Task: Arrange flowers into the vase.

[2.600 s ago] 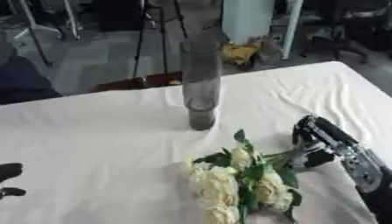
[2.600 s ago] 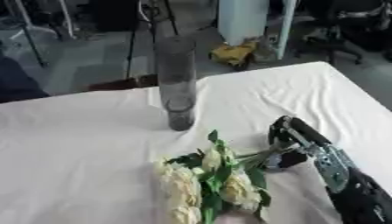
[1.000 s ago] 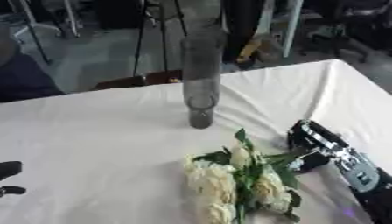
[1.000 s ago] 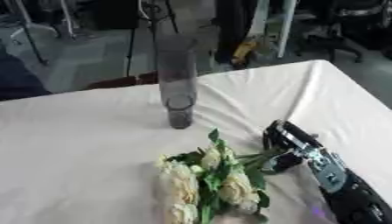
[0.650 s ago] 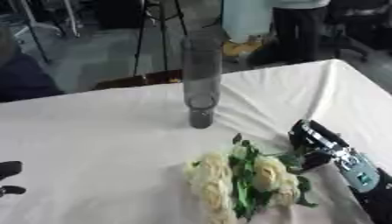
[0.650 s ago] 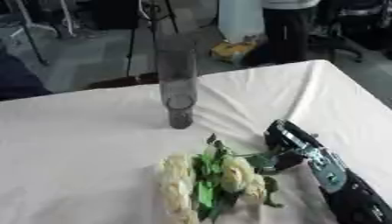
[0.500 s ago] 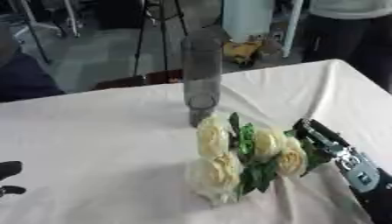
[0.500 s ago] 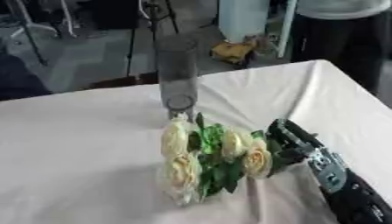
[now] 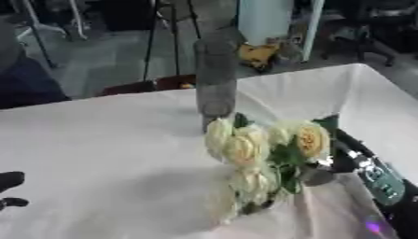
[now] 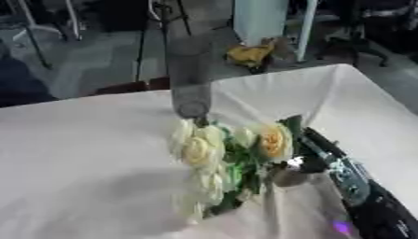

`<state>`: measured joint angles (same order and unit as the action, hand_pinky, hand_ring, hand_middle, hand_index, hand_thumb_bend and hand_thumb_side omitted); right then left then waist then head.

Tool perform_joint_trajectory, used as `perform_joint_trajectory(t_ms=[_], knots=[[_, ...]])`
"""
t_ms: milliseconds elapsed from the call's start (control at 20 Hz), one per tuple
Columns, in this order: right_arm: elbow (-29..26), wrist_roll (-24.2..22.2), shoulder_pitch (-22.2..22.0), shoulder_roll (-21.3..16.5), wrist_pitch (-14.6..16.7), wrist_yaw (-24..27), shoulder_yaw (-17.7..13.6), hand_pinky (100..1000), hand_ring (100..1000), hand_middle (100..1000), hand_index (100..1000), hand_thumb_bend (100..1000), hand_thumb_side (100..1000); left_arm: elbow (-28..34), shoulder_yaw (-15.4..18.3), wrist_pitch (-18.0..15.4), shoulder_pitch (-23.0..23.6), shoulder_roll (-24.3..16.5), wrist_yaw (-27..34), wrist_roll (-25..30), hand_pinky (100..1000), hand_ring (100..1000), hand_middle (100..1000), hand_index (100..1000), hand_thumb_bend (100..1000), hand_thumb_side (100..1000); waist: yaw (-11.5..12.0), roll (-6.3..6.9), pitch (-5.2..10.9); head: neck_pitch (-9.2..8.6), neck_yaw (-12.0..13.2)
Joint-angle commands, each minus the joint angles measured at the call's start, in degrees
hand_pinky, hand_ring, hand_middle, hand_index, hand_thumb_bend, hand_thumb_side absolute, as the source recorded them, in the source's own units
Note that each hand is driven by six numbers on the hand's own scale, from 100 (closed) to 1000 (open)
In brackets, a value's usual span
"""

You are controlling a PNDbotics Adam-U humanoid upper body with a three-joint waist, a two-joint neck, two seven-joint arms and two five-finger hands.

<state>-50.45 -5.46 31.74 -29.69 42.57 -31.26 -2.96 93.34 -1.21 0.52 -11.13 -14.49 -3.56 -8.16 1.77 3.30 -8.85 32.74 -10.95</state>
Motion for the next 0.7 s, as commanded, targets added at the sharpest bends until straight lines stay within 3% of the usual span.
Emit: perform_joint_trajectory(t_ms=[50,450,700], knots=[[-0.9,0.5,0.4,-1.6,-0.1,-0.3,-0.6,100,100,100,130,819,946,1.2,0.2,-0.1,-0.7,-0.6,0.0,-0.1,533,759,674,659,369,1000,0.0,-0.04,0.68,0.14,0.1],[-1.2,0.7,0.4,-1.5,-0.1,-0.1,-0.7,100,100,100,125,808,971,1.2,0.1,-0.1,-0.7,-0.6,0.1,-0.2,533,759,673,659,366,1000,0.0,-0.04,0.71,0.13,0.1],[-6.8,4.2,3.5,-3.2,-0.4,3.6,-4.0,100,100,100,100,748,1000,1.2,0.3,-0.1,-0.4,-0.7,0.1,-0.4,533,757,672,658,359,1000,-0.2,-0.25,1.22,0.48,0.2]])
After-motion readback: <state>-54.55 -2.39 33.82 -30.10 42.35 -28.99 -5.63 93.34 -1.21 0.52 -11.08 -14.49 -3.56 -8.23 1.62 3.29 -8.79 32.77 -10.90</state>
